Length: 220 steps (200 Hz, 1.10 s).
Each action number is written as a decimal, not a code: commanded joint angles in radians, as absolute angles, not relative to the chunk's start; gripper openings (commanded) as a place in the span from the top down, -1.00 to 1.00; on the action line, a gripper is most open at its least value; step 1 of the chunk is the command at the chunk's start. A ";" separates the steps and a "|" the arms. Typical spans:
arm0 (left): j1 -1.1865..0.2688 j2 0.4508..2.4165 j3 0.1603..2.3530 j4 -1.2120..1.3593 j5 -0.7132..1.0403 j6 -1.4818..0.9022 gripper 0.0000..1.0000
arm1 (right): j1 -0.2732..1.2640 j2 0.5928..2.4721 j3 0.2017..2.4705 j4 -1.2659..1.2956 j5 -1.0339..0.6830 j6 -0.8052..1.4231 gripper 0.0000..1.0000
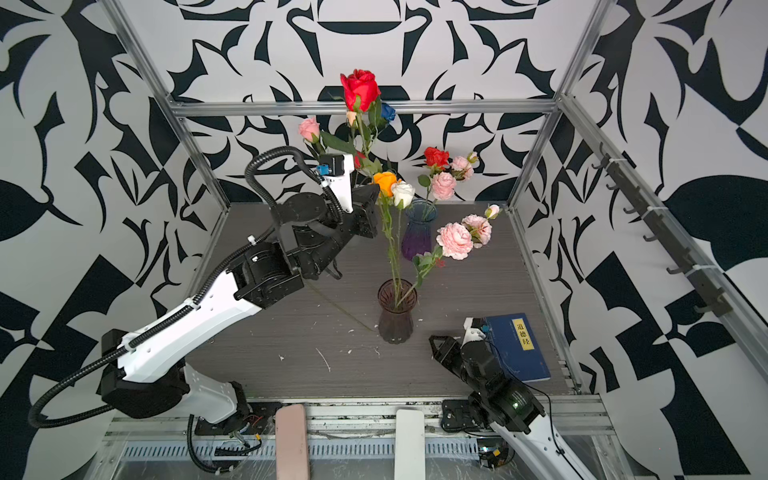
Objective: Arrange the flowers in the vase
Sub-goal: 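Lower the red rose stem into the vase and open the left gripper, then move the left gripper to the last white rose and grasp its stem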
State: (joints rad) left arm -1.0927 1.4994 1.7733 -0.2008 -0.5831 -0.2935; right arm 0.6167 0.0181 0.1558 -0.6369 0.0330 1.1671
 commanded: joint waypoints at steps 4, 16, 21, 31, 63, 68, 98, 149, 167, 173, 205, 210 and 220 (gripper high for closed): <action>-1.123 1.480 1.654 -0.151 -0.628 -0.334 1.00 | 0.614 0.012 0.152 -0.646 0.046 1.150 0.01; -1.135 1.473 1.598 -0.137 -0.645 -0.358 1.00 | 0.613 0.012 0.153 -0.646 0.046 1.151 0.01; -1.137 1.468 1.577 -0.134 -0.648 -0.378 1.00 | 0.614 0.012 0.153 -0.646 0.046 1.151 0.01; -1.141 1.457 1.534 -0.126 -0.649 -0.417 1.00 | 0.614 0.012 0.153 -0.646 0.046 1.150 0.01; -1.158 1.420 1.440 -0.123 -0.654 -0.500 1.00 | 0.613 0.012 0.153 -0.646 0.046 1.152 0.01; -1.158 1.411 1.423 -0.121 -0.638 -0.511 0.93 | 0.614 0.011 0.153 -0.646 0.047 1.152 0.01; -1.158 1.293 1.257 -0.169 -0.686 -0.623 0.01 | 0.613 0.012 0.156 -0.648 0.048 1.152 0.01; -1.113 1.022 1.019 -0.467 -0.841 -0.900 -0.18 | 0.613 0.012 0.147 -0.634 0.046 1.157 0.01; -1.020 0.987 0.984 -0.574 -0.805 -0.956 -0.17 | 0.613 0.012 0.146 -0.634 0.045 1.158 0.01; -0.968 0.983 0.971 -0.599 -0.766 -0.975 -0.15 | 0.613 0.012 0.147 -0.633 0.044 1.159 0.01; -0.662 1.043 0.900 -0.638 -0.443 -0.995 -0.09 | 0.612 0.012 0.148 -0.638 0.048 1.160 0.01; -0.620 1.068 0.897 -0.638 -0.393 -0.997 -0.08 | 0.612 0.011 0.149 -0.638 0.048 1.160 0.01; -0.542 1.128 0.894 -0.636 -0.288 -1.005 -0.04 | 0.612 0.012 0.149 -0.638 0.048 1.162 0.01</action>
State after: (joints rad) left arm -0.6933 1.0298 0.9188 -0.5579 -0.5713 -0.9447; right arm 0.6167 0.0181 0.1558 -0.6376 0.0330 1.1675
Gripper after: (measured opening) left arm 0.539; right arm 0.495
